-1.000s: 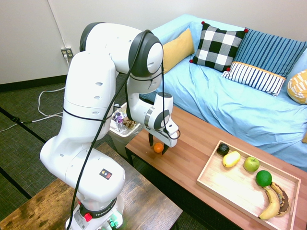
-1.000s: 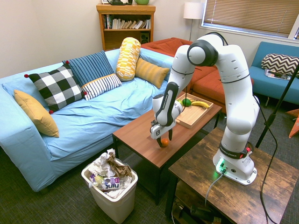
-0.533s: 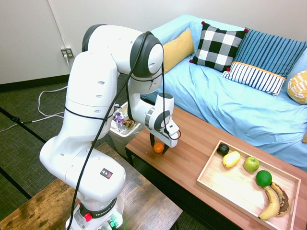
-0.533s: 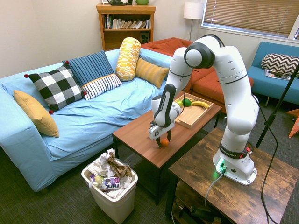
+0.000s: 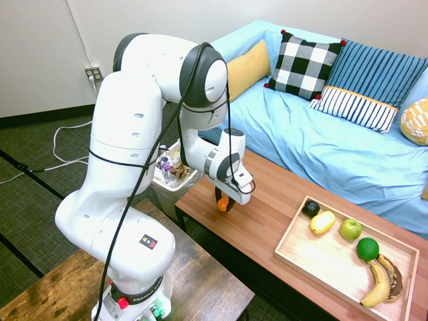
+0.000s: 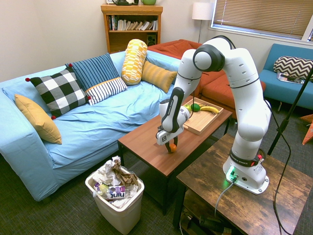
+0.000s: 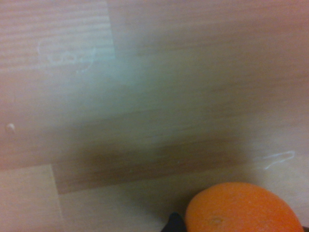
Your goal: Put the tangerine in the tray
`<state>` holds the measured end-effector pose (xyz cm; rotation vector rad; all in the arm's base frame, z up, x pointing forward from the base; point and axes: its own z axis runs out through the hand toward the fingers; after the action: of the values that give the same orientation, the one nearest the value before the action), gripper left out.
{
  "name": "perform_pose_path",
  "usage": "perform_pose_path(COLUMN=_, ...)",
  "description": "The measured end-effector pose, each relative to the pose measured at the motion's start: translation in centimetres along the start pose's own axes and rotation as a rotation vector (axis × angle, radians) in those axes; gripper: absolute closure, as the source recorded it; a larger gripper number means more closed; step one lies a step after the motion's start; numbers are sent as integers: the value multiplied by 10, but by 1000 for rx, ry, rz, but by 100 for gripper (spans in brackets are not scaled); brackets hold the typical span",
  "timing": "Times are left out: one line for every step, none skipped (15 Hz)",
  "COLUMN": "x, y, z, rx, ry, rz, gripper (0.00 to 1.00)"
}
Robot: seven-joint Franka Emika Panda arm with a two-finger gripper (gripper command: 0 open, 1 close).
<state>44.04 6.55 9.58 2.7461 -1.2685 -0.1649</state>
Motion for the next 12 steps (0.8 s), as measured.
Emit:
perform_pose_path(x=7, y=-1, z=-13, rx=4, ry=12, rz=3, gripper=100)
perform_pose_path(x=18, y=-2, z=-32, rx=7, ry=27, rz=8, gripper=100)
perform_pose_path(x=33, y=0, z=-54, rx=12, ry=46, rz=16, gripper=100)
perform_pose_path(x=53, y=4, z=-76, rx=18, ry=65, rz=34, gripper=100)
perform_pose_path(x=75, y=11, z=-98, rx=26, ry=81, rz=63, gripper=100)
perform_pose_path(x=101, y=21, z=-117, rx=37, ry=94, rz=98, gripper=100)
perform_pose_path(x=129, y=35, z=-131, rx=48, ry=104, rz=138, gripper=100)
perform_pose_path(x=159, y=52, z=-142, rx=54, ry=111, rz=178, gripper=100)
perform_pose_path(x=187, y=72, z=-149, rx=57, ry=118, rz=220, gripper=100)
perform_pose_path(x=213, y=93, z=-152, rx=56, ry=123, rz=263, gripper=100)
perform_pose_path(x=237, y=114, z=-150, rx=53, ry=128, rz=310, gripper=100)
perform_pose_path(x=258, y=134, z=-144, rx=44, ry=131, rz=355, gripper=100)
